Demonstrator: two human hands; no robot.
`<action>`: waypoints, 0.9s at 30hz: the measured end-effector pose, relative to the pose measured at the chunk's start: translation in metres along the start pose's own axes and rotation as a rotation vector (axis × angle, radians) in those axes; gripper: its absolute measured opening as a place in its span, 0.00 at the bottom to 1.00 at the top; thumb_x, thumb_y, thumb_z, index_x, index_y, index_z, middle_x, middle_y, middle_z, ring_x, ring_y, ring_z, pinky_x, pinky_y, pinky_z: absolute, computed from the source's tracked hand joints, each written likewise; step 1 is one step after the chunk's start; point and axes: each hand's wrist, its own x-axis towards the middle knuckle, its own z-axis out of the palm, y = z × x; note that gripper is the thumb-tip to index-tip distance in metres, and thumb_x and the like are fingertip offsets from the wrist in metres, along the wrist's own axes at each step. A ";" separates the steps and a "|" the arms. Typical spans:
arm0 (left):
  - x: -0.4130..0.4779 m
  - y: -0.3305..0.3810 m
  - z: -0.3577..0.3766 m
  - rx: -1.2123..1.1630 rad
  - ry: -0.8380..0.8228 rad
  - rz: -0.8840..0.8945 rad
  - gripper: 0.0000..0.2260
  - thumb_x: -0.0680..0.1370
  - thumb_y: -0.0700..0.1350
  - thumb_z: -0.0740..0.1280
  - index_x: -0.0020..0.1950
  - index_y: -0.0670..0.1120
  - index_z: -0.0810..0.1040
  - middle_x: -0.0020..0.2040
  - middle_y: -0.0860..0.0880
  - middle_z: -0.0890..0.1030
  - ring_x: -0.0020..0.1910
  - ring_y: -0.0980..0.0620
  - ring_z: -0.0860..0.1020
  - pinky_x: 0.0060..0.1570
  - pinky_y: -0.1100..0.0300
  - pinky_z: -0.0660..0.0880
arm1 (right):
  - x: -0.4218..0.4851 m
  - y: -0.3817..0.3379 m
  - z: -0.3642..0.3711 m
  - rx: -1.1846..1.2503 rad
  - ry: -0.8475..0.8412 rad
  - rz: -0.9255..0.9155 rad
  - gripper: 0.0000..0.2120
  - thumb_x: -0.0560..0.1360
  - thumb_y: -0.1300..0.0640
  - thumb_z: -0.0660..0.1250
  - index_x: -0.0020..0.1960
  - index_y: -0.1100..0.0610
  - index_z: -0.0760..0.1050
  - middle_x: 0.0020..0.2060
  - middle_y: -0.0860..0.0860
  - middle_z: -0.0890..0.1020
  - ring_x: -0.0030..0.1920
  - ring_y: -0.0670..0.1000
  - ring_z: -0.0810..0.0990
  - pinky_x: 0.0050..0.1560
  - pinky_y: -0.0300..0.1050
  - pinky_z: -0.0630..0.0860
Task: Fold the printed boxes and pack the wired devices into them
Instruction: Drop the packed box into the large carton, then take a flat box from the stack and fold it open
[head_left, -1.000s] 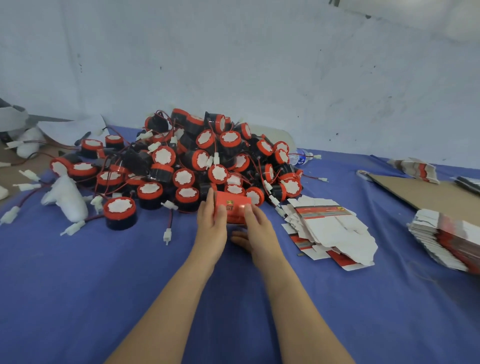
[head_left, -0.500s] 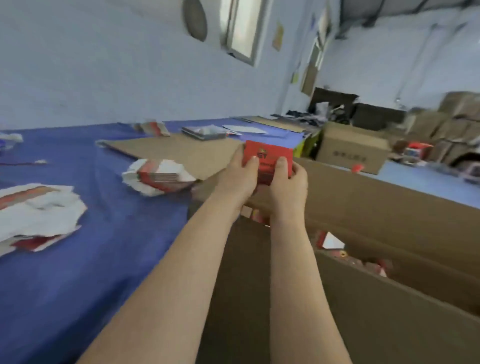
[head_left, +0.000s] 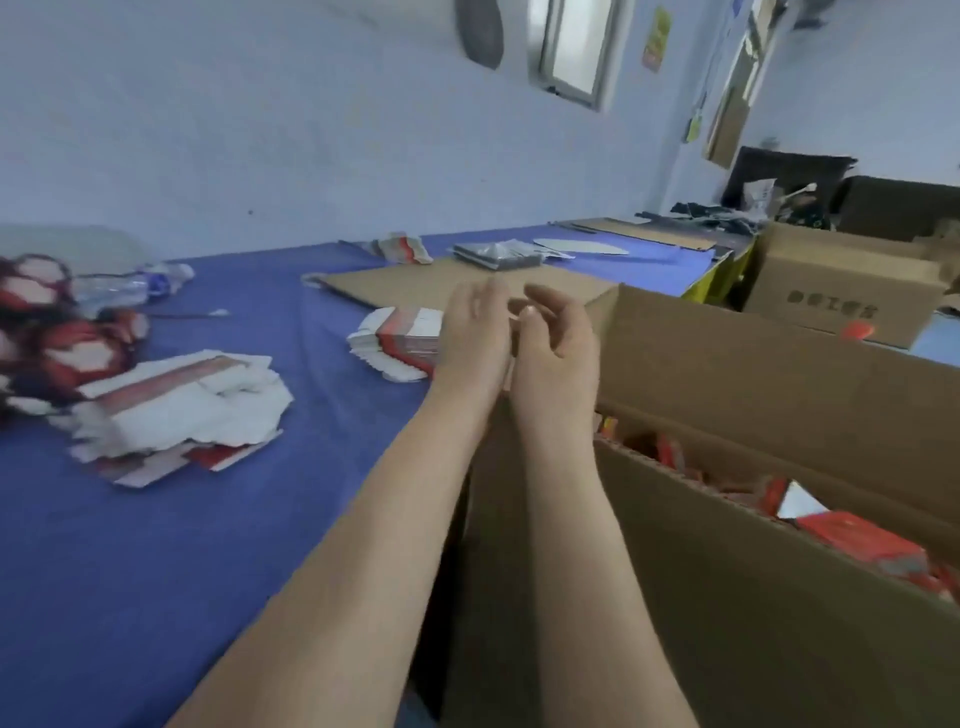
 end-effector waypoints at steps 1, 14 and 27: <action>0.010 -0.008 -0.032 0.040 0.129 0.016 0.11 0.82 0.48 0.56 0.56 0.44 0.75 0.51 0.46 0.79 0.42 0.59 0.78 0.40 0.65 0.74 | -0.005 0.010 0.027 0.040 -0.078 0.043 0.11 0.79 0.64 0.58 0.49 0.49 0.74 0.47 0.50 0.82 0.49 0.48 0.81 0.53 0.45 0.77; 0.051 -0.098 -0.273 0.332 0.654 -0.237 0.15 0.79 0.41 0.57 0.65 0.41 0.71 0.61 0.40 0.76 0.61 0.39 0.74 0.61 0.45 0.73 | -0.049 0.122 0.245 -0.666 -0.644 -0.016 0.18 0.79 0.55 0.58 0.68 0.57 0.71 0.65 0.53 0.74 0.67 0.54 0.69 0.68 0.49 0.63; 0.051 -0.113 -0.307 0.553 0.772 -0.172 0.09 0.76 0.44 0.68 0.56 0.44 0.76 0.53 0.46 0.80 0.51 0.46 0.78 0.45 0.57 0.71 | -0.085 0.118 0.263 -0.777 -0.822 -0.141 0.16 0.77 0.48 0.63 0.63 0.51 0.73 0.64 0.49 0.72 0.63 0.53 0.69 0.60 0.48 0.64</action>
